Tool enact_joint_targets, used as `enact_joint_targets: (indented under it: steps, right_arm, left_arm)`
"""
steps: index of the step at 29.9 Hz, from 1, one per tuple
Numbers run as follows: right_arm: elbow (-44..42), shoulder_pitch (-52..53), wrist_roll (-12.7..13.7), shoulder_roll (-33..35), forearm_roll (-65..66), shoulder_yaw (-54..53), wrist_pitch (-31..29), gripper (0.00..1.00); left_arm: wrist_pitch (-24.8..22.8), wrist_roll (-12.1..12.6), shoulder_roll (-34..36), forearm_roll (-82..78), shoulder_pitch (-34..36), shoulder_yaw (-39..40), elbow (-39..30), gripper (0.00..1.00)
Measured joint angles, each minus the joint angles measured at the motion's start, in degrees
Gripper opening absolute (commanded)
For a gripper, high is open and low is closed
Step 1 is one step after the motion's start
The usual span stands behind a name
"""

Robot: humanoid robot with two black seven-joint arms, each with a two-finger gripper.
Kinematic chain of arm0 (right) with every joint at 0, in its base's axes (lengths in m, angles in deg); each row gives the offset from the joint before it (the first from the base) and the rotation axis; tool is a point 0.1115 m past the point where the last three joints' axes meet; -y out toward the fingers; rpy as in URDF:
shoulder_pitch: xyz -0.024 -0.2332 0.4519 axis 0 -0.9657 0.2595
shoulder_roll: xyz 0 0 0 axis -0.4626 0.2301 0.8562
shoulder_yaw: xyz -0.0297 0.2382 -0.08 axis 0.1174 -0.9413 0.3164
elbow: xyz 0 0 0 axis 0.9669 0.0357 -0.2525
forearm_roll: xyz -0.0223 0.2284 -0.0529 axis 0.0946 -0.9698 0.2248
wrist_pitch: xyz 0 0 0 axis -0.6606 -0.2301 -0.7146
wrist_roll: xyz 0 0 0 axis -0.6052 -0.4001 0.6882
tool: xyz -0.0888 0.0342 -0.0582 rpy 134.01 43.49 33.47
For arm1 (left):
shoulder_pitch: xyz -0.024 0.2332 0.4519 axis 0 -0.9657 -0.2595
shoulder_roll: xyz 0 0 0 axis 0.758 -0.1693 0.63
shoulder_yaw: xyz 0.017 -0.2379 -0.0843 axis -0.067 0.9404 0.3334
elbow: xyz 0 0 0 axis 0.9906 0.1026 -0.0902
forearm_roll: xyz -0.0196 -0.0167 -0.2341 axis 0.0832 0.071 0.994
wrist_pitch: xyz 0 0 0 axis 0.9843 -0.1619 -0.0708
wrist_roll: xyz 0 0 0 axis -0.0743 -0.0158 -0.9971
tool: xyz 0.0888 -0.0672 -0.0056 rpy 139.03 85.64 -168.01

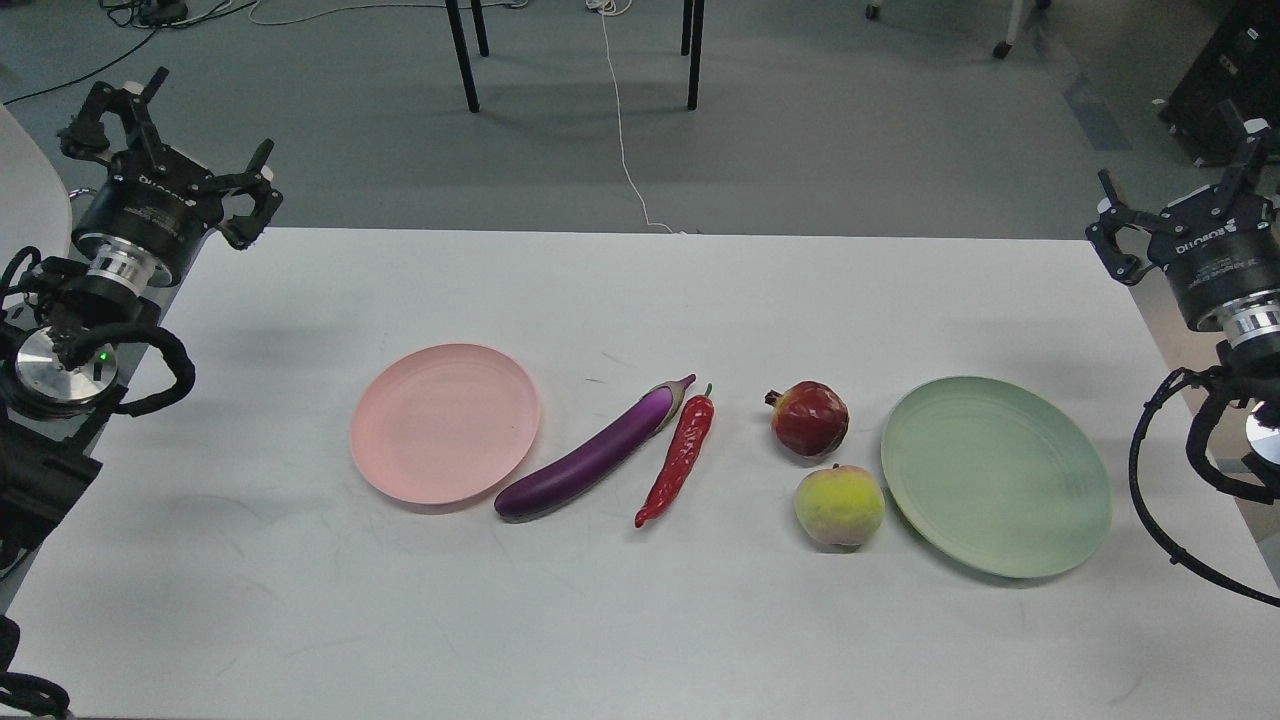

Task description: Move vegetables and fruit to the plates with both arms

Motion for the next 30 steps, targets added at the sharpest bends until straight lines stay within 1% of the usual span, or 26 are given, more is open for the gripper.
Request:
enact_joint_targets:
  steps: [5, 7, 9, 11, 14, 18, 23, 26, 30]
  right_arm:
    - [0.28, 2.62, 0.09, 1.93, 0.01, 2.42, 0.00, 0.99]
    - [0.34, 5.33, 0.10, 3.98, 0.01, 5.17, 0.00, 0.99]
    - [0.35, 10.18, 0.04, 6.18, -0.01, 10.28, 0.00, 0.99]
    - [0.43, 15.98, -0.02, 7.72, 0.00, 17.29, 0.00, 0.99]
    - [1.12, 26.85, -0.22, 9.66, 0.04, 31.26, 0.00, 0.98]
    - [3.55, 42.34, -0.63, 9.99, 2.20, 50.70, 0.00, 0.98]
    - [7.81, 57.02, -0.88, 6.67, 13.28, 67.97, -0.01, 0.98]
    - [10.72, 63.32, -0.90, 2.43, 22.07, 76.29, -0.02, 0.98]
    - [13.93, 68.47, -0.90, -4.30, 30.03, 84.63, 0.18, 0.98]
  left_arm:
    - [0.00, -0.12, 0.07, -0.07, 0.00, 0.04, 0.60, 0.98]
    - [0.00, -0.11, 0.23, -0.08, 0.04, 0.02, 0.66, 0.98]
    - [0.00, -0.05, 0.25, -0.08, 0.30, -0.03, 0.67, 0.98]
    - [0.00, 0.04, 0.26, -0.09, 0.65, -0.04, 0.66, 0.98]
    - [0.00, 0.04, 0.26, -0.08, 0.78, -0.04, 0.67, 0.98]
    - [0.00, 0.04, 0.23, -0.09, 0.83, -0.06, 0.66, 0.98]
    - [0.00, 0.04, 0.24, -0.09, 0.71, -0.08, 0.63, 0.98]
    - [0.00, 0.04, 0.62, -0.09, 0.69, -0.08, 0.48, 0.98]
    - [0.00, 0.04, 2.05, -0.09, 0.69, -0.08, 0.13, 0.98]
